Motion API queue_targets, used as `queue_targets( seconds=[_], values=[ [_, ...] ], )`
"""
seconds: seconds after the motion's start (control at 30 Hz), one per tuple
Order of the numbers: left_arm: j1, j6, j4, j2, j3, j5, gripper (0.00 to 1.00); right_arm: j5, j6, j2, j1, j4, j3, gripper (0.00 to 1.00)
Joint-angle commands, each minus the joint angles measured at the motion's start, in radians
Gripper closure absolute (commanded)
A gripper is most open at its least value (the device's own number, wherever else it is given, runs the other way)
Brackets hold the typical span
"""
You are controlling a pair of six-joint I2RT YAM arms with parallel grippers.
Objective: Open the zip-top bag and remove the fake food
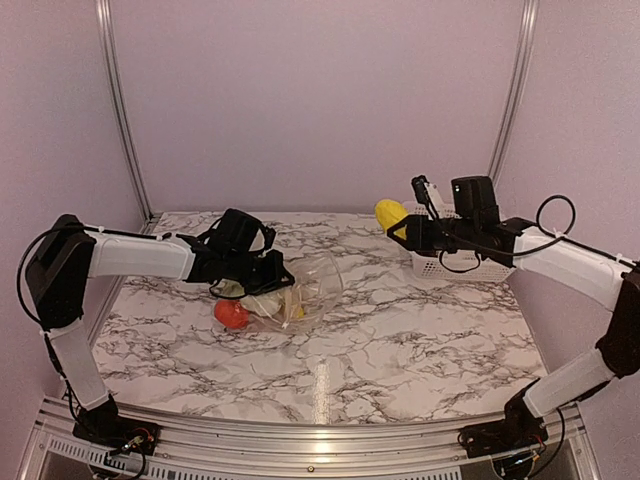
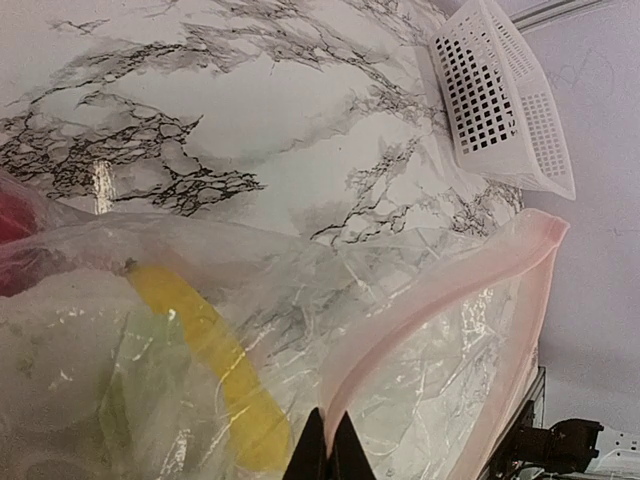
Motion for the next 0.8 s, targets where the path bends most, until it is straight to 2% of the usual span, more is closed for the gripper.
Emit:
queue_targets(
  seconds=[0.0, 0.13, 0.3, 0.63, 0.73, 0.77],
  values=[
    [0.004, 0.001, -0.03, 0.02, 0.025, 0.005, 1.0, -0.028, 0.003, 0.061, -0.205, 0.019, 0.094, 0.61],
    [0.004, 0.002, -0.03, 0.012, 0.026, 0.001, 1.0, -0.038, -0.003, 0.156, -0.378, 0.014, 0.164, 0.61],
    [0.006, 0.001, -0.023, 0.015, 0.03, 0.006, 1.0, -0.058, 0.007, 0.299, -0.512, 0.022, 0.212, 0.61],
    [0.006, -0.009, -0.021, 0.003, 0.023, -0.004, 1.0, -0.014, -0.012, 0.612, -0.527, -0.015, 0.424, 0.59],
    [0.006, -0.009, -0.02, 0.007, 0.021, -0.01, 1.0, 0.008, -0.025, 0.682, -0.527, -0.068, 0.491, 0.57],
    [0.006, -0.011, -0.018, 0.009, 0.019, -0.01, 1.0, 0.007, -0.033, 0.699, -0.527, -0.076, 0.506, 0.53]
  ],
)
